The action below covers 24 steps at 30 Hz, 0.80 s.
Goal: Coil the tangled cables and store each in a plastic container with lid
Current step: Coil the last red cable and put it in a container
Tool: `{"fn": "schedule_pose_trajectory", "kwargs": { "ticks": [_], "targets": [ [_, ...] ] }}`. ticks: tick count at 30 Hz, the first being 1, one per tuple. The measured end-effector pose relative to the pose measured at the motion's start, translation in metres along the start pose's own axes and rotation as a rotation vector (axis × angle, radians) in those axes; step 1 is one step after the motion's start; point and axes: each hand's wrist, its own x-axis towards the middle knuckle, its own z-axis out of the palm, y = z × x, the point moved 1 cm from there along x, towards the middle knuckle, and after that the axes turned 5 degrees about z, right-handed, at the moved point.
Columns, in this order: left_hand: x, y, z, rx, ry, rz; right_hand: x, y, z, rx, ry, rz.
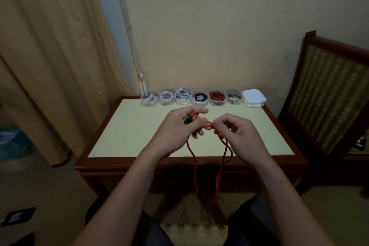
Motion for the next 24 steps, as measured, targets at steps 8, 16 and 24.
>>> {"fn": "schedule_pose_trajectory", "kwargs": {
  "ticks": [8, 16, 24],
  "targets": [
    [0.008, -0.002, -0.016, -0.077, 0.265, 0.058, -0.006, 0.017, -0.008, 0.021, -0.164, 0.167],
    [0.006, -0.005, -0.011, -0.098, 0.211, -0.011, -0.01, 0.043, -0.002, -0.393, -0.275, 0.201],
    [0.005, 0.0, -0.002, -0.15, 0.021, -0.058, -0.005, 0.002, 0.0, 0.205, -0.094, 0.184]
  ]
}}
